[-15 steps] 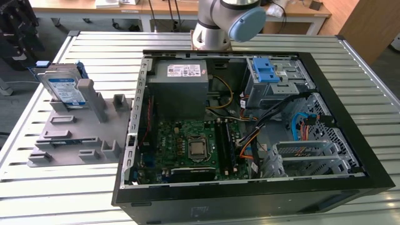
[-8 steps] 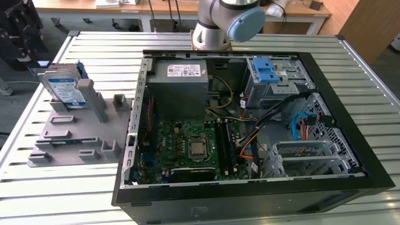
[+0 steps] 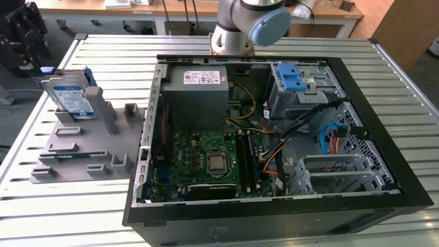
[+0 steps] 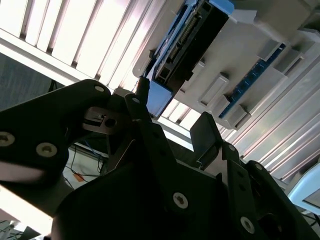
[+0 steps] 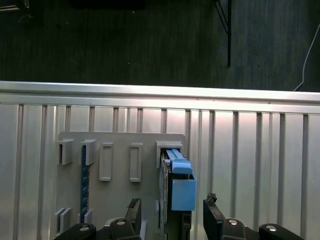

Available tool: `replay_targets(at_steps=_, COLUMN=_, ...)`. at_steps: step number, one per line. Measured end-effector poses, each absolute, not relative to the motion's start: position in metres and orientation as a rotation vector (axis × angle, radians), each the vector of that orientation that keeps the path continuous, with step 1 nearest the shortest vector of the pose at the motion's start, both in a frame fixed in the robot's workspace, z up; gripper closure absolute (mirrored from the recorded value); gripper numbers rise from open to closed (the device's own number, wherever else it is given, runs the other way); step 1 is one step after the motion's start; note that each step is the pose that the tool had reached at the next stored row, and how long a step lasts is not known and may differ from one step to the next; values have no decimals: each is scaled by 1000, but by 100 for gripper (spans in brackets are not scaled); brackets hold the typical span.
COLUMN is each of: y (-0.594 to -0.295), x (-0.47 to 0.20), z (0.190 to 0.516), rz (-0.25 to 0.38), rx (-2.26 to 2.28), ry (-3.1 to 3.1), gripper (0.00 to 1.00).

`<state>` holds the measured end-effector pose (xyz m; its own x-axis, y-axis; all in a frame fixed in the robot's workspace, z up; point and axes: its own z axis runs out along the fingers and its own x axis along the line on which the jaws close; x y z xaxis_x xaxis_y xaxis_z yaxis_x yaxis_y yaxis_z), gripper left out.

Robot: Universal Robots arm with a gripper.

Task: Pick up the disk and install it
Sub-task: 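Pick up the disk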

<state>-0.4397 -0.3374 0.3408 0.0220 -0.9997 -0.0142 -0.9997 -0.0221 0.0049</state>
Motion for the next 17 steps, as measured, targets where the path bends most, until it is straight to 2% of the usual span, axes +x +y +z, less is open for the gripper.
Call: replay_targets(at_steps=17, y=-336, x=-442, z=336, rz=20, rx=-2241, ry=2191, gripper=40)
